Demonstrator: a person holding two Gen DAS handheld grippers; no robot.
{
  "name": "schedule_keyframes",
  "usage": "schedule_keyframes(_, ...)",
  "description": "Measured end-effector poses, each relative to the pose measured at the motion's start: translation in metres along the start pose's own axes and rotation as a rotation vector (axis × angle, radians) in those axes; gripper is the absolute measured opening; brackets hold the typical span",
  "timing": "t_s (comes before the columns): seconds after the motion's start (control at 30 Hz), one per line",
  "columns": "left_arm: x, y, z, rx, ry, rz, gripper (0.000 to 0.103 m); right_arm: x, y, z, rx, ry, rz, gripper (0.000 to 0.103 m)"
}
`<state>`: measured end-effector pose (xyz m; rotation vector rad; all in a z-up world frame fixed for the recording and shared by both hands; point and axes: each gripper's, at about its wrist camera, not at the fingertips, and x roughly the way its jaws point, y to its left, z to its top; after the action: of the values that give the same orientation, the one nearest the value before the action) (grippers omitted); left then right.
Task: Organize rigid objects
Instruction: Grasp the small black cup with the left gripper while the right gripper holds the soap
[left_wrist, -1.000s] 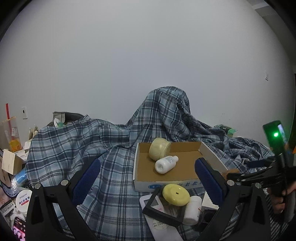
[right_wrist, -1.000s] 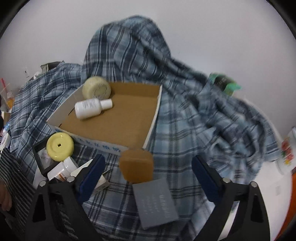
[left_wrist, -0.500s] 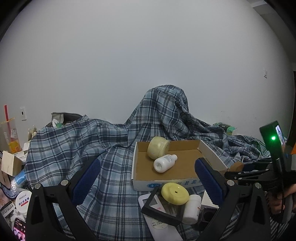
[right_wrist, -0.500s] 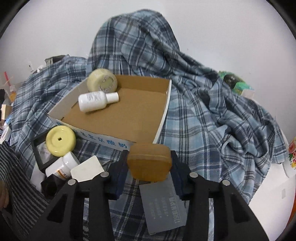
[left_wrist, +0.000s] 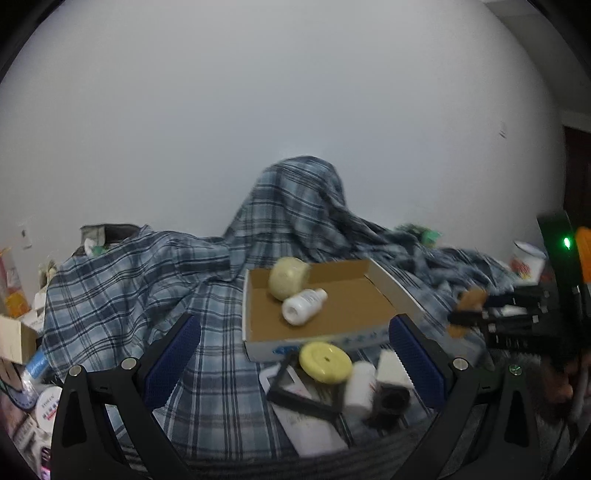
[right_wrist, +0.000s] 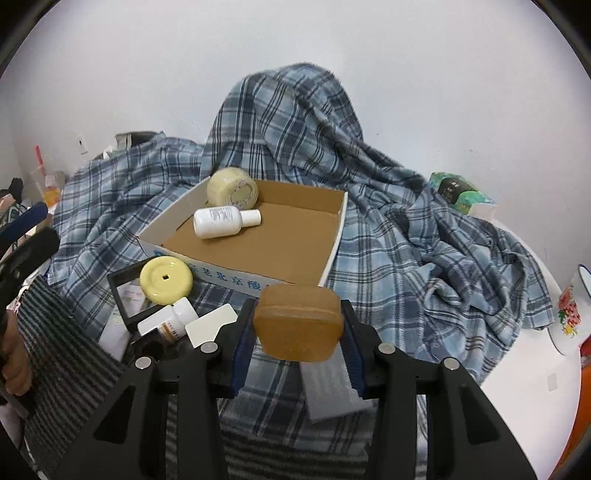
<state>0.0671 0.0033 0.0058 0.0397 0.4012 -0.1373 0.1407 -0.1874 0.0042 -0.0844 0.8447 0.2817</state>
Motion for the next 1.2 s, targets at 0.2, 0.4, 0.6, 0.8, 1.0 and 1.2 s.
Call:
schedule_keyframes(0.2, 0.008, -0.017, -0.006, 0.060, 0.106, -0.105, 0.099, -0.018, -0.010, -0.007, 0.032, -0.052, -0.013, 0.042)
schedule_keyframes(0.4, 0.043, -0.046, -0.020, 0.087, 0.283, -0.209, 0.094, -0.025, -0.012, -0.016, 0.029, -0.082, -0.041, 0.042)
schedule_keyframes(0.6, 0.065, -0.064, -0.030, 0.147, 0.375, -0.213, 0.071, -0.017, -0.014, -0.027, 0.026, -0.081, -0.048, 0.042)
schedule_keyframes(0.8, 0.071, -0.070, -0.034, 0.173, 0.403, -0.223, 0.059, -0.014, -0.016, -0.031, 0.033, -0.087, -0.027, 0.042)
schedule_keyframes(1.0, 0.079, -0.072, -0.038, 0.179, 0.462, -0.235, 0.050, -0.014, -0.015, -0.031, 0.028, -0.090, -0.017, 0.042)
schedule_keyframes(1.2, 0.075, -0.071, -0.038, 0.176, 0.440, -0.242, 0.032, -0.014, -0.016, -0.031, 0.033, -0.099, -0.017, 0.042)
